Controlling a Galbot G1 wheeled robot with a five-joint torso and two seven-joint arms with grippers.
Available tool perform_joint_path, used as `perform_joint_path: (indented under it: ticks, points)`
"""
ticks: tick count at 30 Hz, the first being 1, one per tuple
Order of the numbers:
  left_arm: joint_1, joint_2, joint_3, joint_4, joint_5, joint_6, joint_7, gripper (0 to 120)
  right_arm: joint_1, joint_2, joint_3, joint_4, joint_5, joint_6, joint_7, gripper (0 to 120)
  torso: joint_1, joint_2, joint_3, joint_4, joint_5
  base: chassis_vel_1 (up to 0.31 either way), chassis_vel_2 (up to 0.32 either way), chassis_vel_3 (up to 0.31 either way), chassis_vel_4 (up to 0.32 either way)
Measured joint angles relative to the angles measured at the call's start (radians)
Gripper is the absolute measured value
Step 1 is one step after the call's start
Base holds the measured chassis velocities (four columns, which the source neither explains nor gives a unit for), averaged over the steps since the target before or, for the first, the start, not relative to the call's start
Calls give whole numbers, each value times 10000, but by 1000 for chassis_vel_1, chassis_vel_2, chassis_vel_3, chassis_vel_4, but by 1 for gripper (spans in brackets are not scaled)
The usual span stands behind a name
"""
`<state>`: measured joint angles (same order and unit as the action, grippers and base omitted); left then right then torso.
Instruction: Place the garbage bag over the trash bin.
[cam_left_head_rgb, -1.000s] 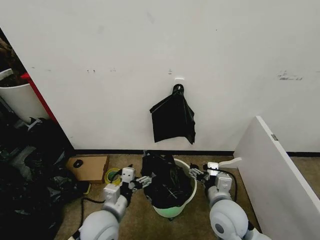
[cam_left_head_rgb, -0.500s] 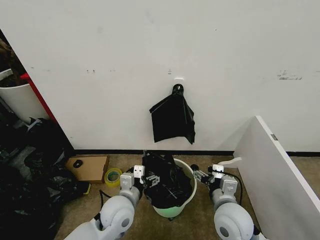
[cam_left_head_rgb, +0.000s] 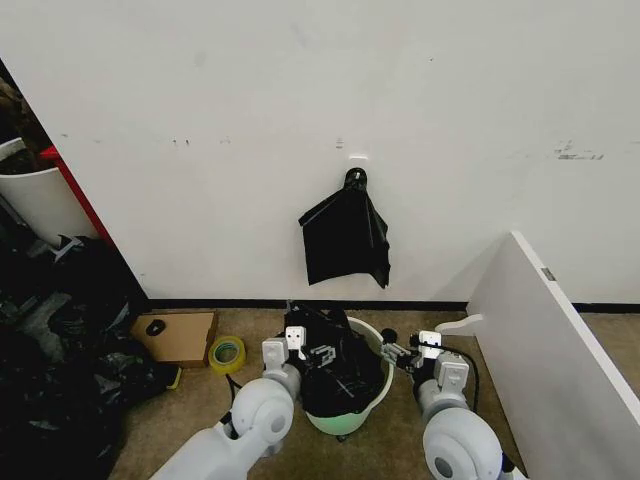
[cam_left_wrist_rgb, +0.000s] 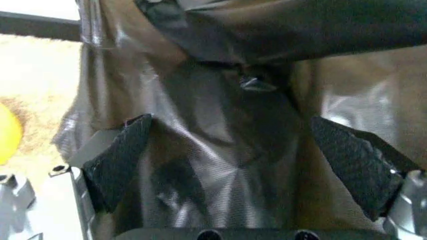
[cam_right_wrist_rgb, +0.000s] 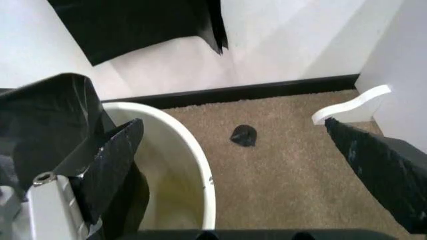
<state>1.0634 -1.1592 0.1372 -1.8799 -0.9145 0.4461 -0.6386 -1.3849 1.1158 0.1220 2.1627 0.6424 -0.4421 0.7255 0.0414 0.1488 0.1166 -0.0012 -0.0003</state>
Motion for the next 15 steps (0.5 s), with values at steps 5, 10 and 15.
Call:
perform_joint_path:
  ticks: [5,10,15]
  points:
    - [-82,-97,-8,123,0,36,-325,90,-104,32,27,1,-47,-1,0,100,0,0,0,0,0,0,0,0,0]
    - [-166,-175,18,175,36,58,-571,88,-94,70,10,-18,-52,-10,0,100,0,0,0,-1,-2,0,0,0,0]
    - [-83,-31,-12,-153,301,9,-422,88,-66,69,-4,-39,-52,-21,-1,100,0,0,0,1,0,0,0,0,0]
